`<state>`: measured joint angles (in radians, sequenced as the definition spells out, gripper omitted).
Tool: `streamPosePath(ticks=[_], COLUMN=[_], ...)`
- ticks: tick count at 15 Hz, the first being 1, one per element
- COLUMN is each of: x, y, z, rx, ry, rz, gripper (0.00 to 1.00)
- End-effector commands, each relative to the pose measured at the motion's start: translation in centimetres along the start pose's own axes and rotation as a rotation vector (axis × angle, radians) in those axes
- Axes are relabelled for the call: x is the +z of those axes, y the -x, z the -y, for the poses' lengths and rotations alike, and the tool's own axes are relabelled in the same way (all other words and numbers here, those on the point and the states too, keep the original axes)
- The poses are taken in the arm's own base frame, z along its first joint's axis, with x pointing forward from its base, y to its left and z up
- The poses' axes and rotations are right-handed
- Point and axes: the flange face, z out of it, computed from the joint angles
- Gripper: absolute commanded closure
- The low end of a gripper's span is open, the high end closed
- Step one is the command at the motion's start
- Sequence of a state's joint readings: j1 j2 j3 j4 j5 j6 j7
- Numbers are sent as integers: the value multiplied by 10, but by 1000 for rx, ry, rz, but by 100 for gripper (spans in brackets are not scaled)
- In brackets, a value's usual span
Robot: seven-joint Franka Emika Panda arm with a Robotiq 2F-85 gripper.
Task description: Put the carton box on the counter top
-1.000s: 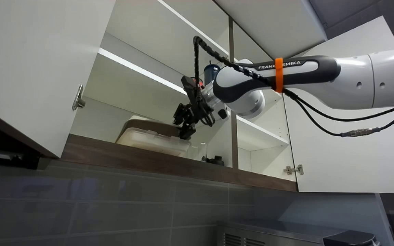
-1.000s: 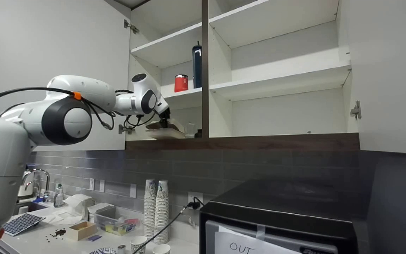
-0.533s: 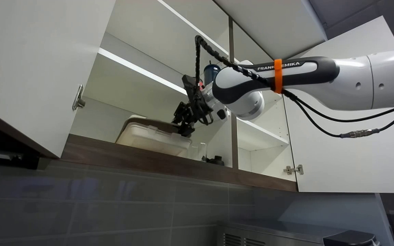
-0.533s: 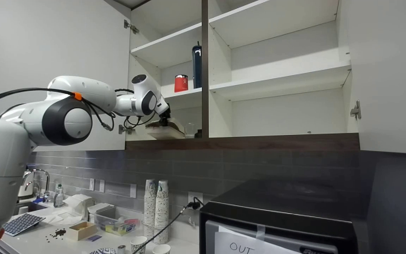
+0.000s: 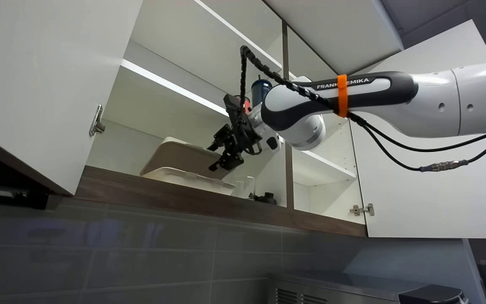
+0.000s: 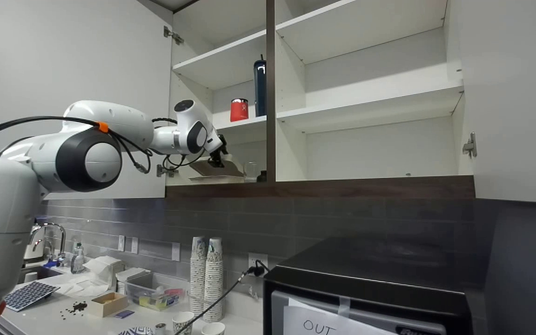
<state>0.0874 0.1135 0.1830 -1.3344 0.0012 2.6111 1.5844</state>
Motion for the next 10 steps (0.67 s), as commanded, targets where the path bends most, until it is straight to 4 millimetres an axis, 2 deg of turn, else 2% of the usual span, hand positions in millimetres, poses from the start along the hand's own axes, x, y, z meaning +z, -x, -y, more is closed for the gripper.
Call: streamPosePath(ticks=[1, 7, 10], x=[-1, -20, -30], y=[2, 4, 1], z=[-1, 6, 5], rx=[61, 48, 5], ry=[-4, 22, 103], rz=[-2, -22, -60], gripper=[1, 0, 0])
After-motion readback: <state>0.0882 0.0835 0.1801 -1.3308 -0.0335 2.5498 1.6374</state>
